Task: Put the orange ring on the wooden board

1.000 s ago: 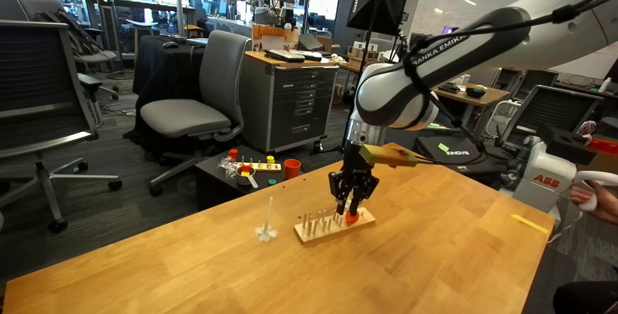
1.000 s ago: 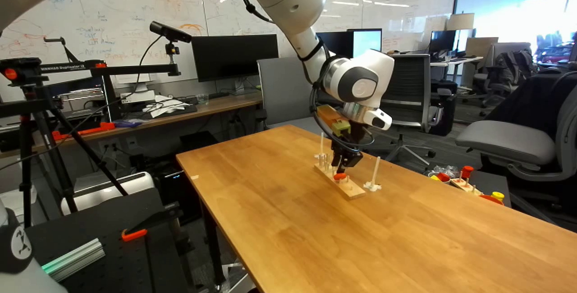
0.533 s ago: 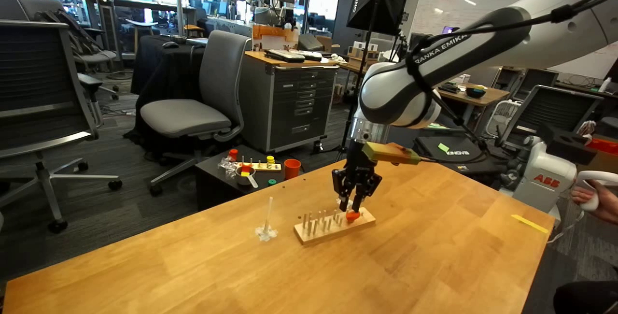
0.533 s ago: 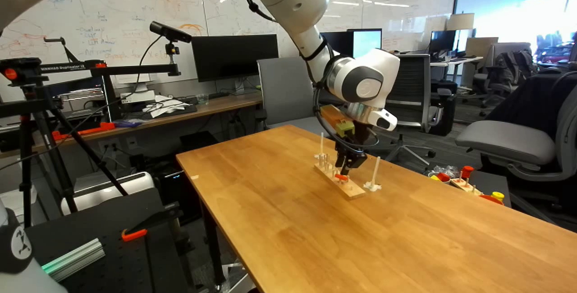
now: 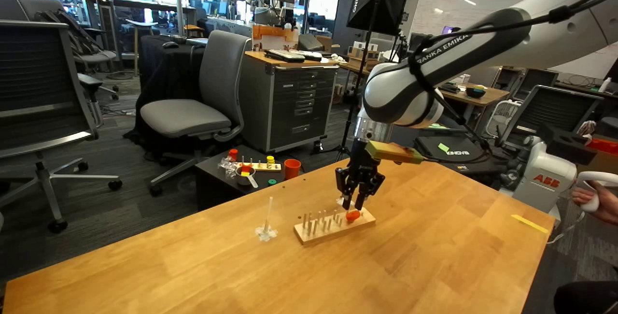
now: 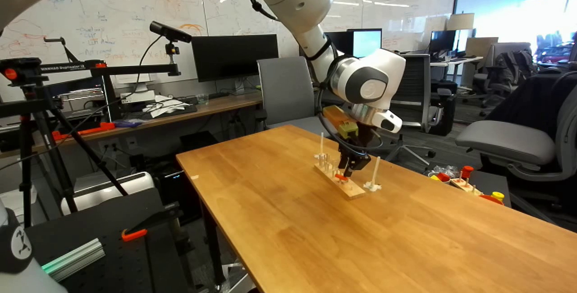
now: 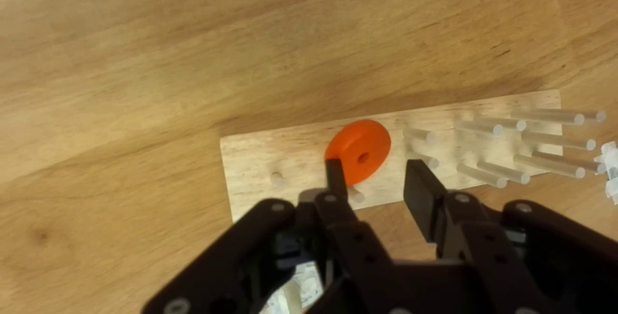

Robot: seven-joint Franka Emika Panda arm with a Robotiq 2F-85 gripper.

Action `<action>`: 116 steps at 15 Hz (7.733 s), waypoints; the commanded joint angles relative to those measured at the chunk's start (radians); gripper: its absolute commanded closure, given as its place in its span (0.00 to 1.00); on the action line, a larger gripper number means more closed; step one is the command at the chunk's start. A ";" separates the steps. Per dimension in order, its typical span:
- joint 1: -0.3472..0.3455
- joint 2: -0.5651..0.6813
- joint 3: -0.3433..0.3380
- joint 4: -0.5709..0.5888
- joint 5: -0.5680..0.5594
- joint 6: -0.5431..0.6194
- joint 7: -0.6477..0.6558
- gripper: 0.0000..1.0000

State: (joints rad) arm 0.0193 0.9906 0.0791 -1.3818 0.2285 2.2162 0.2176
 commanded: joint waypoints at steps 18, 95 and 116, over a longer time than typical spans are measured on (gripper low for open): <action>-0.013 -0.075 0.010 -0.085 0.026 -0.003 -0.022 0.86; -0.021 0.028 0.032 0.010 0.061 -0.042 -0.055 0.86; 0.096 -0.316 -0.008 -0.065 -0.141 -0.185 -0.068 0.26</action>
State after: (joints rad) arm 0.0941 0.7622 0.0922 -1.4003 0.1250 2.0892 0.1665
